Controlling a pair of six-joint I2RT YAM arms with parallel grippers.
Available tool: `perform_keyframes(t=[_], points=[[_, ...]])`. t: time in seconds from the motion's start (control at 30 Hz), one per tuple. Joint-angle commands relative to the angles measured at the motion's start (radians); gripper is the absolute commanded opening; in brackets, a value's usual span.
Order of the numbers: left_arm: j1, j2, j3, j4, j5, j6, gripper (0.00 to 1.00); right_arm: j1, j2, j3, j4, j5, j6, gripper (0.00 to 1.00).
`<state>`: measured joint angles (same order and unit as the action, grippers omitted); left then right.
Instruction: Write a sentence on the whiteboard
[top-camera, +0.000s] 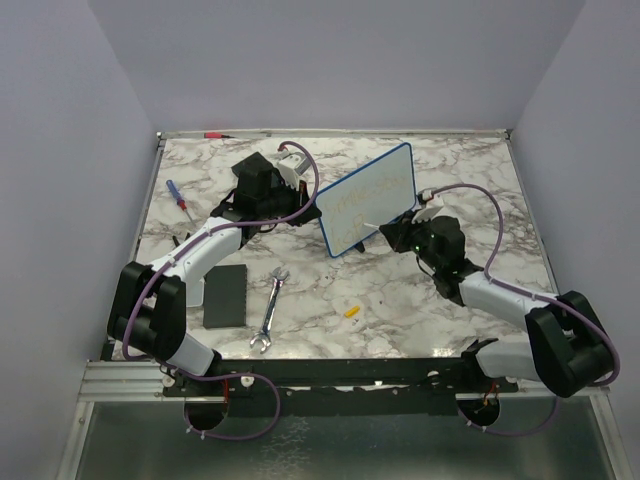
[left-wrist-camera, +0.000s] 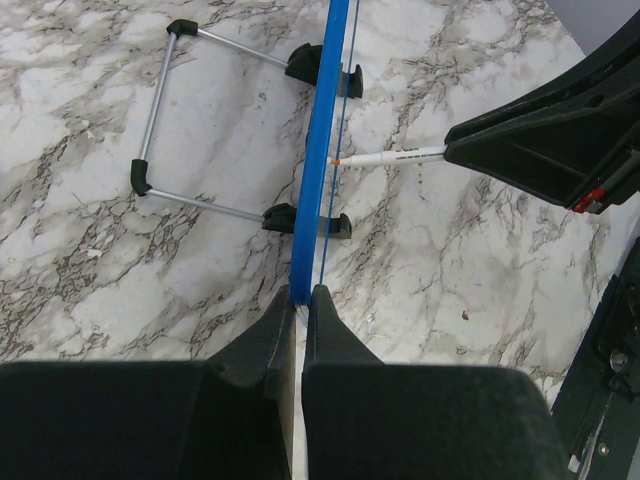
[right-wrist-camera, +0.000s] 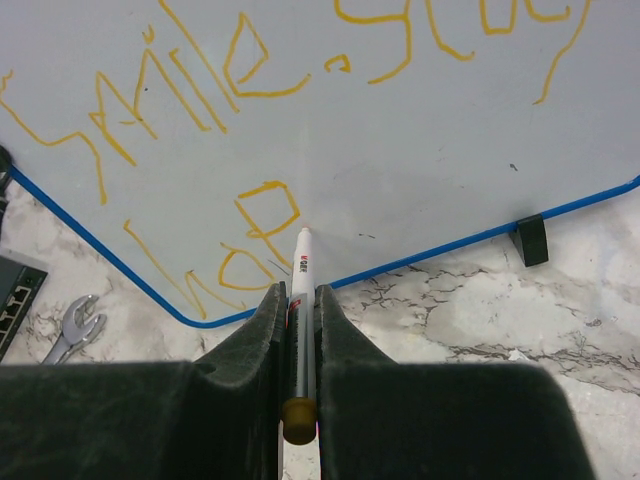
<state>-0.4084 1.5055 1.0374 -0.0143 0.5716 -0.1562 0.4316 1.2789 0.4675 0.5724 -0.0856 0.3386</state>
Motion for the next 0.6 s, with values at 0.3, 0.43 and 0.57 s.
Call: perform_keyframes(t=[0.3, 0.43, 0.57], points=[[-0.012, -0.001, 0.003, -0.052, -0.005, 0.016, 0.00, -0.005, 0.043, 0.030, 0.001, 0.122, 0.008, 0.01], [-0.012, -0.002, 0.004, -0.054, -0.006, 0.015, 0.00, -0.004, 0.033, 0.025, 0.004, 0.166, 0.020, 0.01], [-0.012, 0.002, 0.004, -0.054, -0.004, 0.016, 0.00, -0.004, 0.015, 0.026, 0.006, 0.172, 0.021, 0.01]])
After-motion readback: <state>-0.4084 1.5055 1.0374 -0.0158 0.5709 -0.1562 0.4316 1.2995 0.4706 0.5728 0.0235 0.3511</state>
